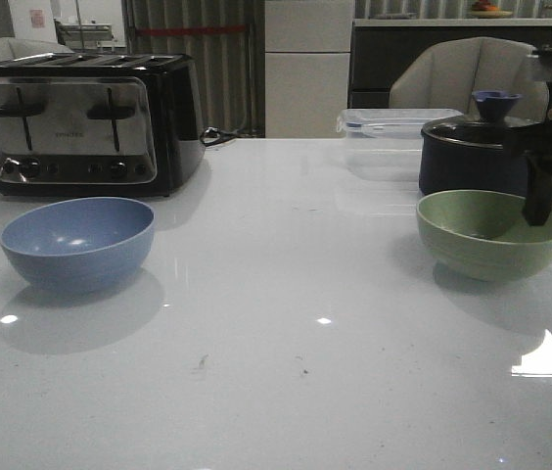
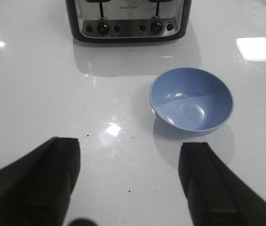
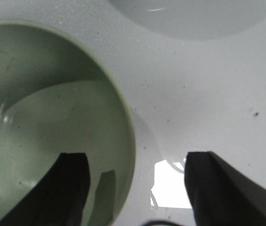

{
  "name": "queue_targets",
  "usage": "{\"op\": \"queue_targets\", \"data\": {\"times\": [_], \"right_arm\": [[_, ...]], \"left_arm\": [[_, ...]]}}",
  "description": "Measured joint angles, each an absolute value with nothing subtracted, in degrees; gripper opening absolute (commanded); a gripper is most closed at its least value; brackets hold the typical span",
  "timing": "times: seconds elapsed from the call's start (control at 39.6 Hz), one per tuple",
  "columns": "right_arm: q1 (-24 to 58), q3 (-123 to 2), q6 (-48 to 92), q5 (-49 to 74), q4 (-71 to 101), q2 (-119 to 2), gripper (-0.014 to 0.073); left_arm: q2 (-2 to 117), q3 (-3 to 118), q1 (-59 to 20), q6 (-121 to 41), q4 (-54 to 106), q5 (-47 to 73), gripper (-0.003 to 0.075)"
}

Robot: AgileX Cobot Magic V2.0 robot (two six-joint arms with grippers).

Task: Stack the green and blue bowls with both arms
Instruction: 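Lower the right gripper and grasp the rim of the pale green bowl, then lift the green bowl and carry it toward the table centre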

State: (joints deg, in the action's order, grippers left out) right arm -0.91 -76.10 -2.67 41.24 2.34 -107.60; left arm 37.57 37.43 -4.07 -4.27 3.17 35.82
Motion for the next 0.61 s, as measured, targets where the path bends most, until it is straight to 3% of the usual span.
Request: {"op": "queue_targets", "data": {"times": [0.18,0.33,0.61], "right_arm": [[-0.9,-80.5,-2.7,44.0,2.6,-111.8,0.0193],[-0.9,-81.1,-2.7,44.5,3.0,-111.9,0.0055],[1.0,-81.1,1.4,46.9,3.7,-103.9,0.0052]], "left_arm": [[37.6,37.4,-4.1,-4.3,3.2,35.8,0.0508],[37.6,37.4,-4.1,-4.3,3.2,35.8,0.0508],[37.6,37.4,-4.1,-4.3,3.2,35.8,0.0508]]}}
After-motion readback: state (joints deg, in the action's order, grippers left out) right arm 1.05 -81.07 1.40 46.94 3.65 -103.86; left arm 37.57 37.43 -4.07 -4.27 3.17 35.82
